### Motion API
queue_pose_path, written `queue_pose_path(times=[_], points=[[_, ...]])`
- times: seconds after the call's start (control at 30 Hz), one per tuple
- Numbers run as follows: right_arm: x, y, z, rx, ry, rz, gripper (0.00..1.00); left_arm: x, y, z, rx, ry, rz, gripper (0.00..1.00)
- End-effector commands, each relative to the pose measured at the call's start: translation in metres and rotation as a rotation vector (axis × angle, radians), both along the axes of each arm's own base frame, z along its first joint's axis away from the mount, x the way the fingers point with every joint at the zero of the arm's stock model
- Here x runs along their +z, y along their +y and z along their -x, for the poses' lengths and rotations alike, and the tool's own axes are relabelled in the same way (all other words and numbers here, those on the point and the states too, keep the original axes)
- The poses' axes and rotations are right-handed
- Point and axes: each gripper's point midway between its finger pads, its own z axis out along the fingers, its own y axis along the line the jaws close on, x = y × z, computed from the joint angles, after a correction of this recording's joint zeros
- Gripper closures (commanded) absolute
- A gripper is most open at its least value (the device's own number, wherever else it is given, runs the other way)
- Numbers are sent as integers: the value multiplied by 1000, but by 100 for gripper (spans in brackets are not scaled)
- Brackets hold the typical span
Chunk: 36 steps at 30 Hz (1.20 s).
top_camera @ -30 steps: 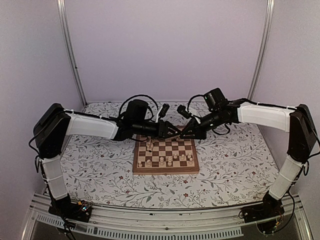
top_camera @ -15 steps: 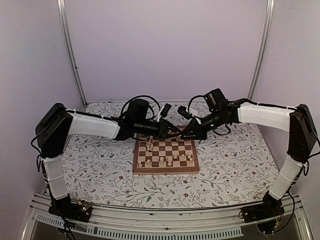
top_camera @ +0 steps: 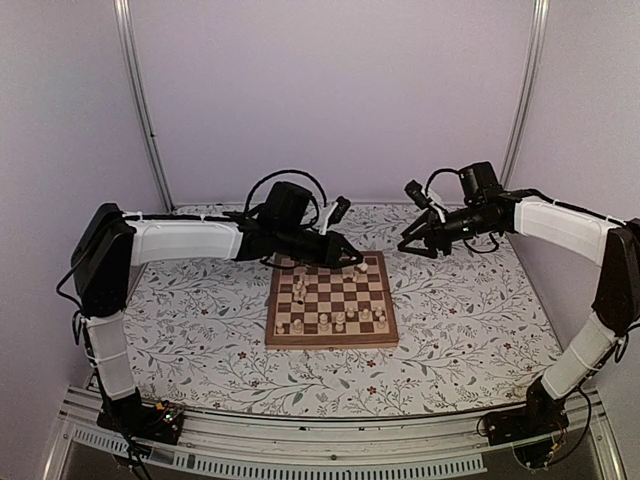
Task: Set up the chess pieces on the board
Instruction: Place the chess piece on the chessboard.
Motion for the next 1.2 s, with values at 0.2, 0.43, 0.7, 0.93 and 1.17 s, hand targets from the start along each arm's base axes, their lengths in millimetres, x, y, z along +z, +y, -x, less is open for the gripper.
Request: queue_pose_path(times=[0.2,0.43,0.7,0.93,1.17], points=[[-1,-42,-24,-109,-20,10,46,-26,-15,46,-188,-295,-459,88],[-11,-44,-26,-111,-6,26,46,-56,-26,61,-256,-326,-608,88],[-15,-48,-29,-127,-20,53,46,-76,-31,72,-316,-319,-687,88],[-16,-49,-29,-125,-20,56,46,-87,-33,77,-339,-315,-723,88],[-19,-50,-28,-121,-16,63,46,-97,-38,82,-358,-304,-732,88]])
